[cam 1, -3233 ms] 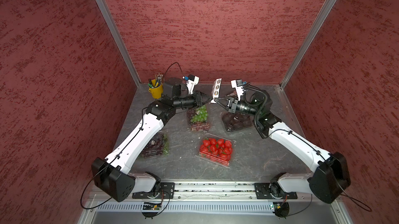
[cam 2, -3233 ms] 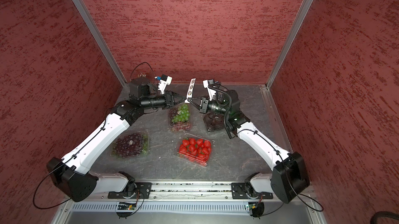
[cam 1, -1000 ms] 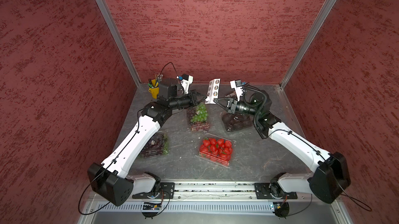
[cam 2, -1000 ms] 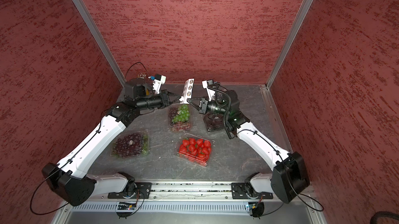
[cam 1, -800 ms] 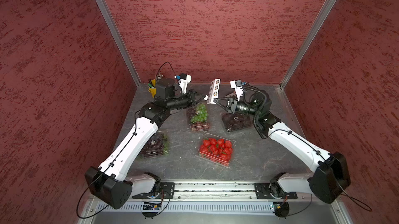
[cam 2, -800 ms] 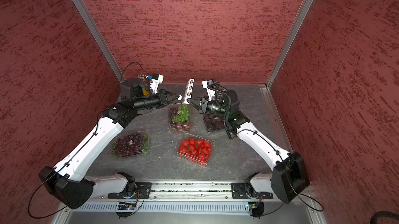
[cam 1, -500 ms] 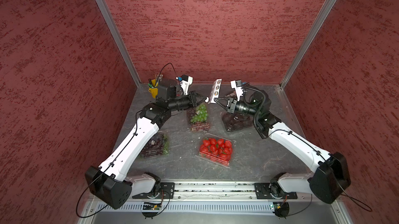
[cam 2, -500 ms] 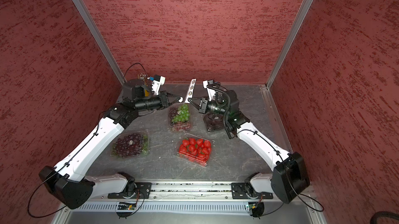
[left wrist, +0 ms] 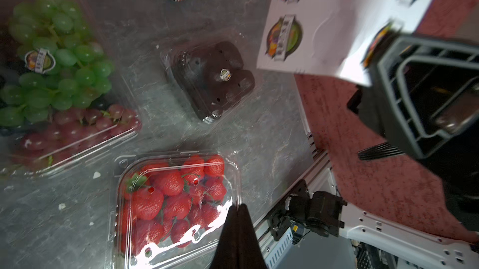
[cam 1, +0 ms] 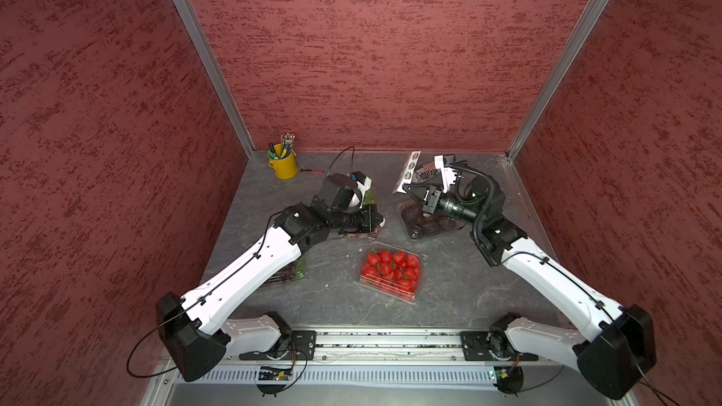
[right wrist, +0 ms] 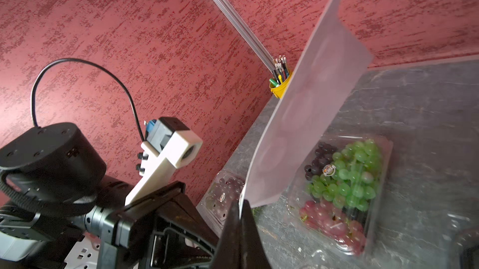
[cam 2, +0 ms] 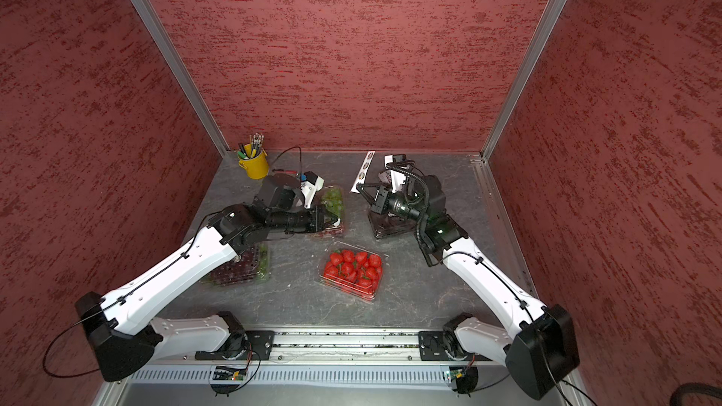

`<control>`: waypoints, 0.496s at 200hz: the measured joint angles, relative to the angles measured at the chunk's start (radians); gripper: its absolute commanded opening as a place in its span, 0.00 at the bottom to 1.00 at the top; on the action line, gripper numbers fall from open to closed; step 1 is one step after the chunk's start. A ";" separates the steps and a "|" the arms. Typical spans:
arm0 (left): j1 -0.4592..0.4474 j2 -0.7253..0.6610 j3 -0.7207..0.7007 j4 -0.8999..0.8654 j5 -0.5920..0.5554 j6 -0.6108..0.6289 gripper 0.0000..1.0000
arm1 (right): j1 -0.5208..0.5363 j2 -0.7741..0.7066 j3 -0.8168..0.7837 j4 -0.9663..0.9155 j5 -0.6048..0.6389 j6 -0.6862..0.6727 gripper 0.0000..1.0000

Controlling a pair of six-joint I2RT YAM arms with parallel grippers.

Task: Label fruit boxes
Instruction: Stick the label on the fruit box.

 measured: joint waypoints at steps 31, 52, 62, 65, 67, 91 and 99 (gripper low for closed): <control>-0.097 0.021 -0.040 -0.043 -0.105 -0.021 0.00 | -0.019 -0.057 -0.045 -0.040 0.021 -0.005 0.00; -0.160 0.074 -0.040 -0.066 -0.171 -0.037 0.00 | -0.039 -0.097 -0.071 -0.069 0.032 -0.008 0.00; -0.183 0.104 -0.040 -0.077 -0.195 -0.044 0.00 | -0.049 -0.114 -0.081 -0.078 0.035 -0.009 0.00; -0.189 0.113 -0.040 -0.080 -0.201 -0.045 0.00 | -0.053 -0.120 -0.084 -0.081 0.035 -0.009 0.00; -0.193 0.117 -0.040 -0.082 -0.205 -0.046 0.00 | -0.055 -0.124 -0.086 -0.083 0.035 -0.009 0.00; -0.223 0.180 -0.040 -0.103 -0.243 -0.053 0.00 | -0.082 -0.165 -0.110 -0.101 0.039 -0.008 0.00; -0.228 0.195 -0.039 -0.110 -0.252 -0.054 0.00 | -0.088 -0.175 -0.117 -0.106 0.039 -0.008 0.00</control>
